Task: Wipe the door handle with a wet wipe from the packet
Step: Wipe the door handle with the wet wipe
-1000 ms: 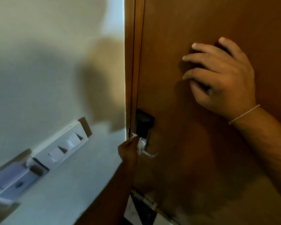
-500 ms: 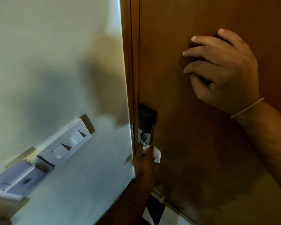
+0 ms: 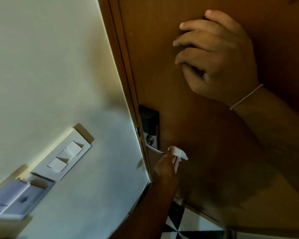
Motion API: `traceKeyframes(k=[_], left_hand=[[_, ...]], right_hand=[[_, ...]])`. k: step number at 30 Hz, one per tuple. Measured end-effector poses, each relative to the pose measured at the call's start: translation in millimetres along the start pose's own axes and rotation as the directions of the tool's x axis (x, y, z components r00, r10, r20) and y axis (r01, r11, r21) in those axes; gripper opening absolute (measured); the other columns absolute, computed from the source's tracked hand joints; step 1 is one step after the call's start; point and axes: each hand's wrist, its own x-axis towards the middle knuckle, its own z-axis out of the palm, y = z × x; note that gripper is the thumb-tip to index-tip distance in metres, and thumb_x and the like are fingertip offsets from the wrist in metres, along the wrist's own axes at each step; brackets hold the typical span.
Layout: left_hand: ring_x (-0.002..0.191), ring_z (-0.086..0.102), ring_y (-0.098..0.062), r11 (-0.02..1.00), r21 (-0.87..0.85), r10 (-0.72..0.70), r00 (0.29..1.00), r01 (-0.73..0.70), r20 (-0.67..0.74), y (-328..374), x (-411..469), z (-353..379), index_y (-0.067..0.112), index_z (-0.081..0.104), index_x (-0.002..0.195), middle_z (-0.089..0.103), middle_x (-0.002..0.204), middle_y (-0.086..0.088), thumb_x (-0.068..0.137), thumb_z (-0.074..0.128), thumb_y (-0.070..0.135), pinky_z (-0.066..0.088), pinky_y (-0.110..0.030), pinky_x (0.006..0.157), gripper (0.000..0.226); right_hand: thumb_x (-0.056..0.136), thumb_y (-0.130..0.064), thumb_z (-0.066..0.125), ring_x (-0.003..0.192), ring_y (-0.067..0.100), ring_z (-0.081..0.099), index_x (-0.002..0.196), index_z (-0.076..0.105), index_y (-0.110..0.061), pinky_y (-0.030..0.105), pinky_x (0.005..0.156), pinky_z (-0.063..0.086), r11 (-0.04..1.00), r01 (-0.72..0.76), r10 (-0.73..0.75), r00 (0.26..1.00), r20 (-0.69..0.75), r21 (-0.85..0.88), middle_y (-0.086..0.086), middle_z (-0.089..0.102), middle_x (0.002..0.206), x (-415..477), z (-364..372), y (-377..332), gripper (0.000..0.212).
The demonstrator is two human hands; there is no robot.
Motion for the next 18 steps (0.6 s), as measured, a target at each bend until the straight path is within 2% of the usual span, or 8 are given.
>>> traceKeyframes(k=[4, 7, 10, 12, 14, 16, 18], left_hand=[[0.1, 0.079, -0.024, 0.999, -0.052, 0.003, 0.998, -0.006, -0.059, -4, -3, 17, 0.005, 0.076, 0.11, 0.08, 0.115, -0.015, 0.092, 0.087, 0.013, 0.067, -0.034, 0.078, 0.022], [0.099, 0.08, -0.021, 1.0, -0.01, 0.021, 0.995, -0.022, -0.093, -7, -2, 7, 0.007, 0.079, 0.11, 0.082, 0.112, -0.012, 0.094, 0.085, 0.017, 0.065, -0.028, 0.068, 0.02], [0.082, 0.081, -0.008, 0.989, 0.103, 0.113, 0.987, -0.101, -0.112, -14, 0, -18, 0.013, 0.08, 0.108, 0.084, 0.095, 0.001, 0.1, 0.078, 0.028, 0.062, -0.023, 0.07, 0.017], [0.074, 0.082, -0.01, 0.971, 0.155, 0.212, 0.955, -0.182, -0.209, -15, 0, -29, 0.019, 0.085, 0.093, 0.085, 0.083, 0.004, 0.098, 0.081, 0.026, 0.062, -0.028, 0.07, 0.01], [0.085, 0.081, -0.015, 0.946, 0.191, 0.309, 0.909, -0.262, -0.28, -7, 1, -30, 0.021, 0.088, 0.091, 0.087, 0.09, 0.003, 0.095, 0.085, 0.022, 0.059, -0.026, 0.069, 0.006], [0.093, 0.079, -0.014, 0.91, 0.231, 0.403, 0.866, -0.345, -0.295, 5, 1, -26, 0.019, 0.089, 0.102, 0.086, 0.101, 0.002, 0.094, 0.086, 0.02, 0.058, -0.023, 0.072, 0.008], [0.098, 0.081, -0.019, 0.882, 0.245, 0.463, 0.836, -0.402, -0.293, 12, 4, -23, 0.014, 0.089, 0.107, 0.087, 0.103, -0.002, 0.092, 0.087, 0.02, 0.066, -0.032, 0.086, 0.016]], right_hand=[[0.109, -0.016, 0.056, 0.132, 0.03, 0.067, 0.094, 0.079, -0.014, 0.052, 0.123, 0.041, 1.0, -0.019, 0.019, 1.0, 0.016, 0.019, 0.008, 0.08, 0.119, 2, 0, 0, 0.028], [0.108, -0.015, 0.057, 0.13, 0.03, 0.069, 0.092, 0.079, -0.015, 0.053, 0.121, 0.044, 0.999, -0.018, 0.018, 1.0, -0.011, 0.026, 0.007, 0.081, 0.116, 1, 1, 0, 0.027], [0.108, -0.014, 0.056, 0.126, 0.029, 0.071, 0.091, 0.079, -0.015, 0.052, 0.12, 0.046, 1.0, -0.014, 0.015, 0.999, -0.049, 0.021, 0.006, 0.081, 0.112, -1, 2, 0, 0.029], [0.108, -0.013, 0.057, 0.125, 0.028, 0.072, 0.09, 0.079, -0.015, 0.051, 0.118, 0.048, 1.0, -0.006, 0.008, 0.997, -0.073, 0.021, 0.006, 0.082, 0.111, 0, 3, -1, 0.029], [0.108, -0.012, 0.057, 0.124, 0.029, 0.073, 0.09, 0.079, -0.014, 0.052, 0.117, 0.049, 1.0, 0.004, -0.003, 0.997, -0.082, 0.019, 0.006, 0.082, 0.11, 1, 3, -2, 0.028], [0.107, -0.011, 0.058, 0.123, 0.029, 0.073, 0.09, 0.079, -0.013, 0.052, 0.116, 0.05, 1.0, 0.011, -0.01, 0.996, -0.087, 0.015, 0.007, 0.082, 0.11, 1, 2, -1, 0.028], [0.107, -0.011, 0.057, 0.123, 0.029, 0.073, 0.089, 0.079, -0.012, 0.052, 0.115, 0.05, 1.0, 0.014, -0.013, 0.996, -0.084, 0.011, 0.007, 0.082, 0.11, 1, 1, -1, 0.028]])
